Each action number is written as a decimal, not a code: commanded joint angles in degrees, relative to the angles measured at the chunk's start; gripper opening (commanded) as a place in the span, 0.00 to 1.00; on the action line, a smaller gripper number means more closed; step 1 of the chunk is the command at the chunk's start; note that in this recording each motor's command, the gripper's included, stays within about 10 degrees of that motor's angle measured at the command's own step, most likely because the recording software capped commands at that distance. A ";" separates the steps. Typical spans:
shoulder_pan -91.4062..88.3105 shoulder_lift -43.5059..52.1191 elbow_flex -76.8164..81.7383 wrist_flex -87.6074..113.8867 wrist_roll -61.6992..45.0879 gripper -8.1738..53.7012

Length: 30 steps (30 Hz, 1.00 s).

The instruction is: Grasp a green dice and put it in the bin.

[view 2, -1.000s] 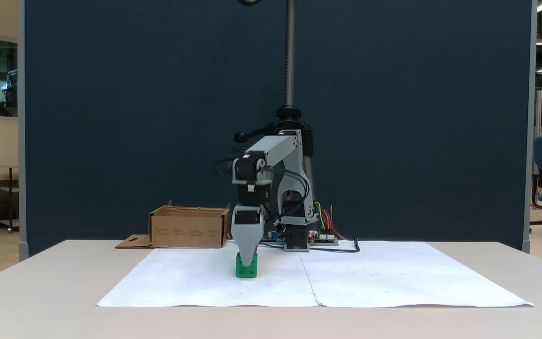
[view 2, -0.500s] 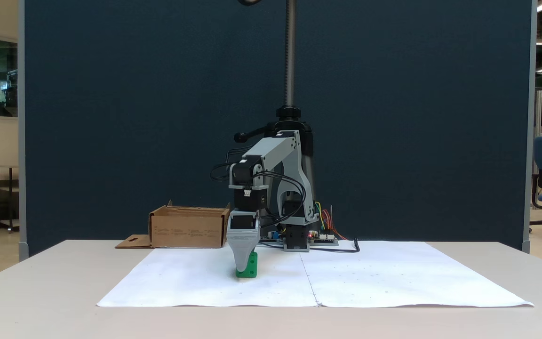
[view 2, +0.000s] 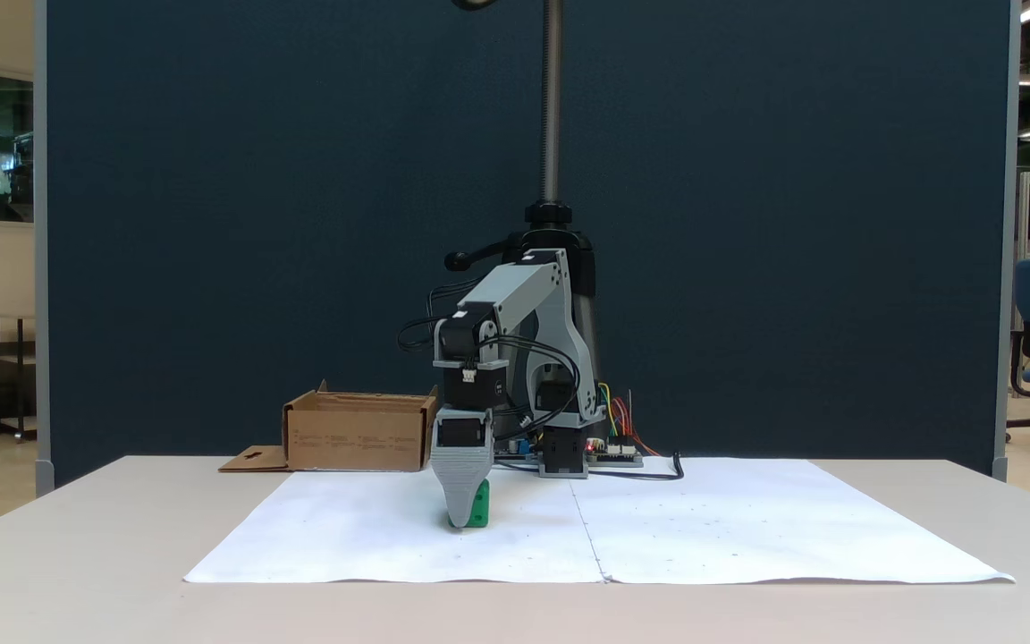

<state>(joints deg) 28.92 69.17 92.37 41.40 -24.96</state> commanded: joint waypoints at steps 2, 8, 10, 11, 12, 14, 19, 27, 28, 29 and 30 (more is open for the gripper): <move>0.44 1.49 -1.93 -0.35 -3.43 0.64; 0.62 1.49 -1.85 -0.26 -3.43 0.52; 0.62 1.49 -1.85 -0.26 -3.43 0.47; 0.62 1.49 -1.85 -0.26 -3.43 0.44; 0.62 1.49 -1.85 -0.26 -3.43 0.39; 0.62 1.49 -1.85 -0.62 -3.43 0.33; 0.62 1.67 -1.93 -1.32 -2.11 0.33; 2.55 10.99 -2.46 -2.99 17.05 0.33; 3.96 13.62 -2.46 -3.08 19.84 0.33; 4.83 15.29 -2.46 -3.08 22.13 0.33; 5.98 16.88 -2.46 -3.25 24.50 0.33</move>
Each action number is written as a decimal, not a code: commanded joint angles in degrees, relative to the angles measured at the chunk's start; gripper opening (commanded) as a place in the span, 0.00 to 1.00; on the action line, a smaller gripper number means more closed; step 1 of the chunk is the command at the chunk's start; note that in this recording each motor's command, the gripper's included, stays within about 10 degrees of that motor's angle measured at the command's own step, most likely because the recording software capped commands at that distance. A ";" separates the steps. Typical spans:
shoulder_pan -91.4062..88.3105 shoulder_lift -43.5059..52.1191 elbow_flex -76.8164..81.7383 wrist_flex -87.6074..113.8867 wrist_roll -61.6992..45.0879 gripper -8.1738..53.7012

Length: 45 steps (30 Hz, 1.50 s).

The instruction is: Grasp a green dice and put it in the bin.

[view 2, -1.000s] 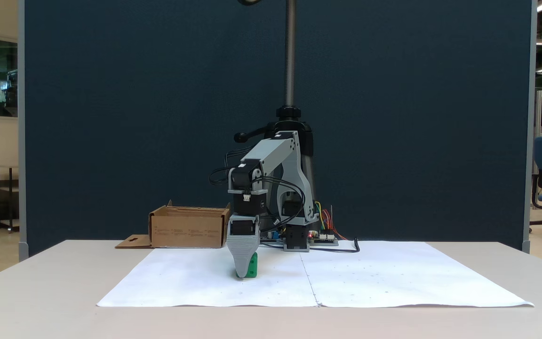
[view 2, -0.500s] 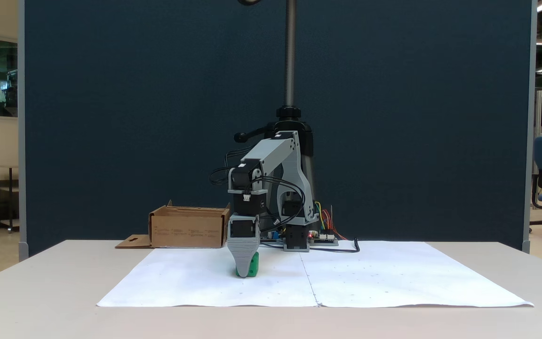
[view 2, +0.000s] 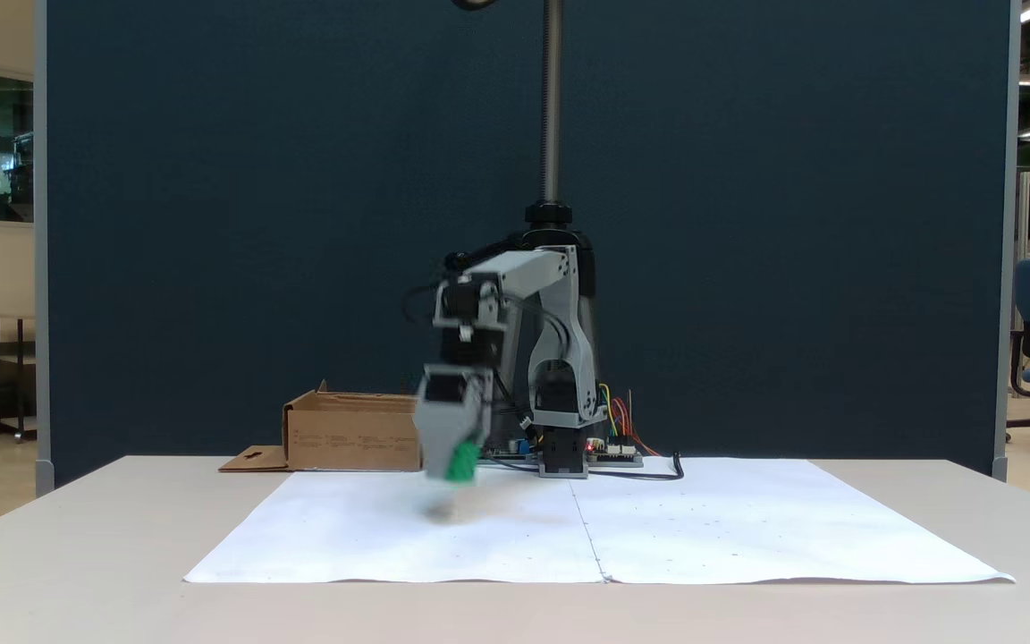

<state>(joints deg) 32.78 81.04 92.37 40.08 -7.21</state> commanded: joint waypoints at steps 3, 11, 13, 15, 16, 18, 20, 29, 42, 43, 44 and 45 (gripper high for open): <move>5.62 9.40 -2.46 -3.34 12.66 0.33; 19.60 14.24 -2.72 -11.95 18.37 0.33; 23.47 14.24 -2.72 -14.06 18.19 0.33; 27.69 14.15 -2.81 -16.26 18.19 0.33; 31.03 14.06 -3.43 -17.31 18.11 0.33; 36.65 13.89 -5.27 -18.02 17.75 0.33; 46.41 12.48 -8.53 -18.98 14.68 0.33; 62.40 9.67 -8.53 -18.63 6.24 0.33; 72.25 2.55 -8.44 -14.41 -8.88 0.33; 72.60 2.55 -8.44 -12.39 -10.11 0.33; 72.86 2.64 -8.44 -9.49 -11.43 0.33; 72.86 2.64 -8.44 -8.09 -11.87 0.33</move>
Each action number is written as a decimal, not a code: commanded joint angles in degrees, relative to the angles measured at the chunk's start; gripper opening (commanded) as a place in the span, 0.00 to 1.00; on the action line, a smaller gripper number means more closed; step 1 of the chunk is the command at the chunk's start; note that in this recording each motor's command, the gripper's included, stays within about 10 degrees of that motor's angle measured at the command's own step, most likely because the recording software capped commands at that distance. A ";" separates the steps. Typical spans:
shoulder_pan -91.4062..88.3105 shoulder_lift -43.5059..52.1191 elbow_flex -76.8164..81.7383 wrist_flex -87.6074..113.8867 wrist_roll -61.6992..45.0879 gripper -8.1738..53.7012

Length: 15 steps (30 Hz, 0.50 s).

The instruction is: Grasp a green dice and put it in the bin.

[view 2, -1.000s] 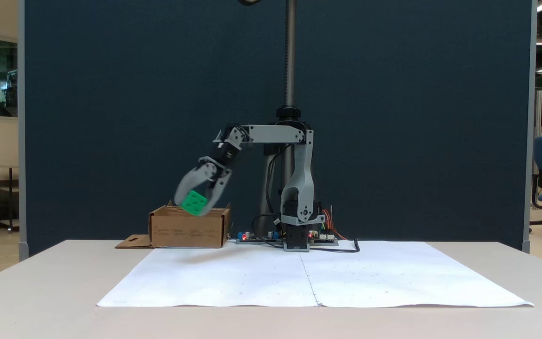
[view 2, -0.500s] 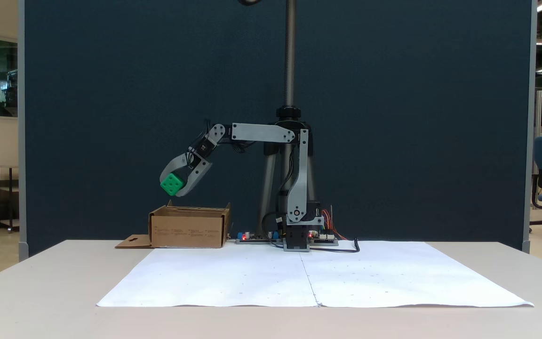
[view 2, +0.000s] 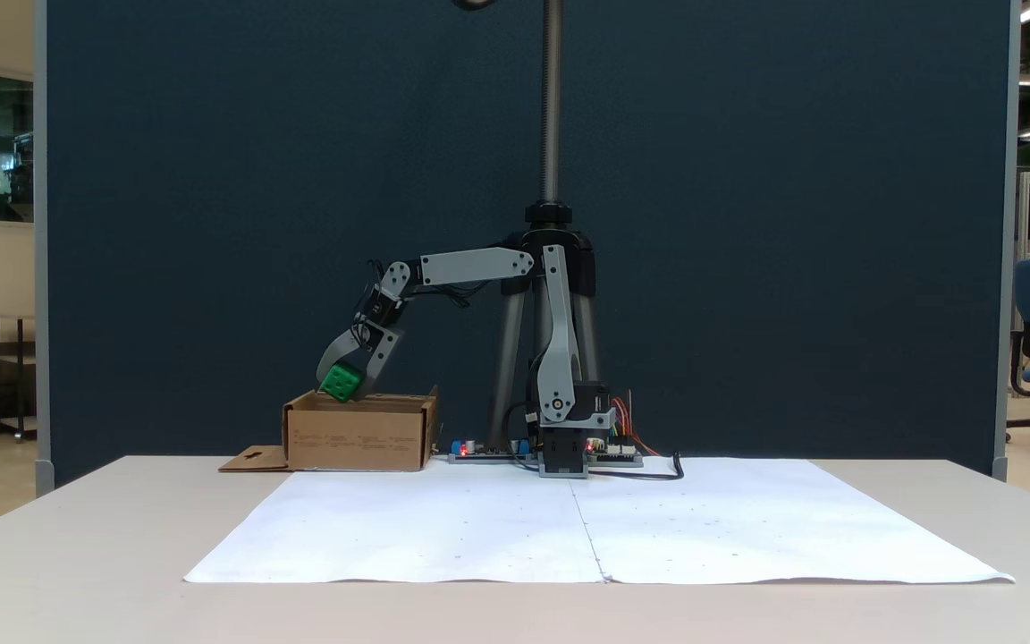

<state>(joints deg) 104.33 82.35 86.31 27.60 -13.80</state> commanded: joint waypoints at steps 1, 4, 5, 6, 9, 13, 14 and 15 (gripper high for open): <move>1.32 1.32 -2.29 5.62 -5.45 0.33; 1.23 1.32 -2.02 6.59 -5.98 0.33; 1.23 1.32 -1.93 6.59 -5.98 0.33; 1.23 1.32 -1.85 6.59 -5.98 0.33; 1.23 1.32 -1.85 6.68 -5.98 0.47; 0.97 1.32 -1.76 6.42 -5.89 0.77; 0.70 1.32 -1.76 6.33 -5.89 0.79; 0.44 1.32 -1.76 6.24 -5.89 0.79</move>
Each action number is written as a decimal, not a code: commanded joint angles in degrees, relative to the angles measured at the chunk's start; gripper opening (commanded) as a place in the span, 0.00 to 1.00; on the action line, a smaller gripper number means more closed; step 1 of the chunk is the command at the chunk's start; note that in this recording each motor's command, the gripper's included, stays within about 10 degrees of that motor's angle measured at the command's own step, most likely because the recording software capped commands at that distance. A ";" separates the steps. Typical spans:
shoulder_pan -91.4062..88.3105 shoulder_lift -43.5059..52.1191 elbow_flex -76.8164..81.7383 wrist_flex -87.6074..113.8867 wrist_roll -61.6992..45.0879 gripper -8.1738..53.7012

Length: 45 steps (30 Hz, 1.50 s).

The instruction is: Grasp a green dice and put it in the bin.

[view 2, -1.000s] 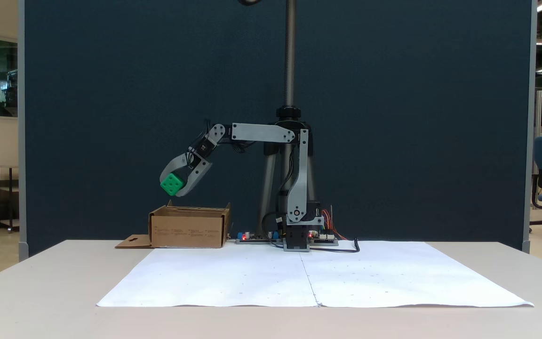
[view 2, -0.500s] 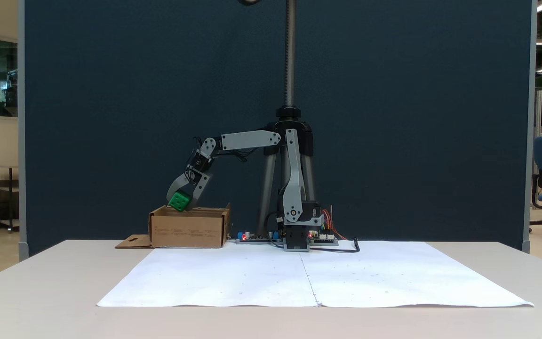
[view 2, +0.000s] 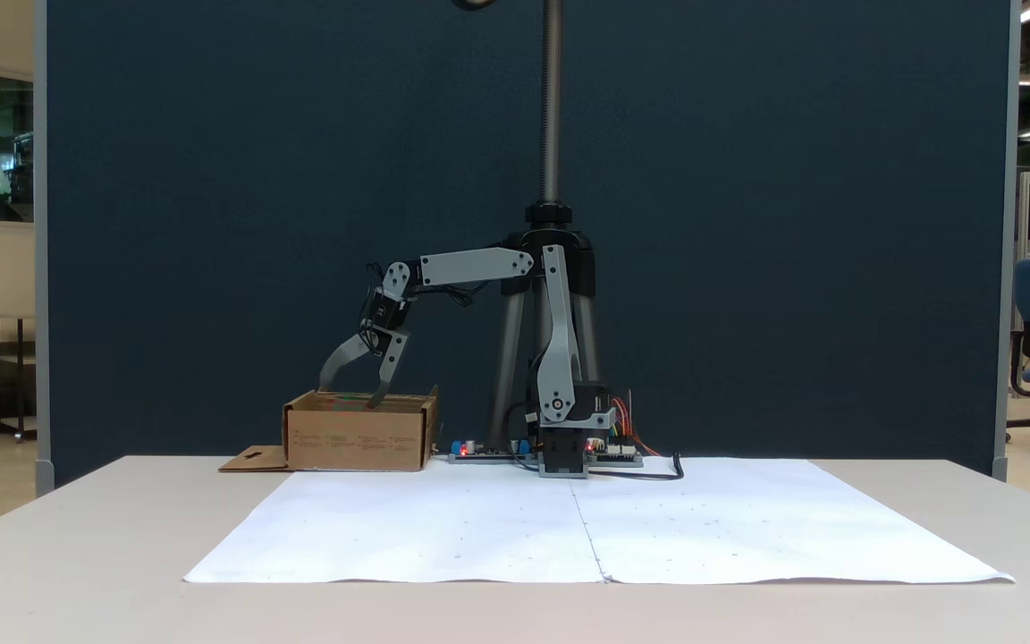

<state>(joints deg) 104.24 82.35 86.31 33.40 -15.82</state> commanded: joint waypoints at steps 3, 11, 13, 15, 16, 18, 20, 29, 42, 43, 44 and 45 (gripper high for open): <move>0.09 1.41 -1.76 0.09 -3.87 0.79; -4.57 3.16 -1.85 -5.62 0.97 0.79; -7.12 5.19 -1.85 -9.58 5.01 0.79; -10.11 7.91 -1.85 -14.66 10.46 0.79; -11.43 10.02 -1.93 -16.50 13.18 0.79; -14.15 13.89 -2.02 -21.16 18.35 0.79; -19.78 17.23 -2.02 -26.79 21.88 0.79; -43.51 23.47 -0.70 -33.66 21.62 0.83; -74.36 30.76 11.34 -33.75 21.62 0.83; -76.20 31.55 12.48 -33.75 21.62 0.83; -78.05 32.61 13.62 -33.75 21.62 0.83; -79.89 33.93 15.03 -33.75 21.62 0.83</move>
<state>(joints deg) 26.10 112.85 101.60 4.22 3.34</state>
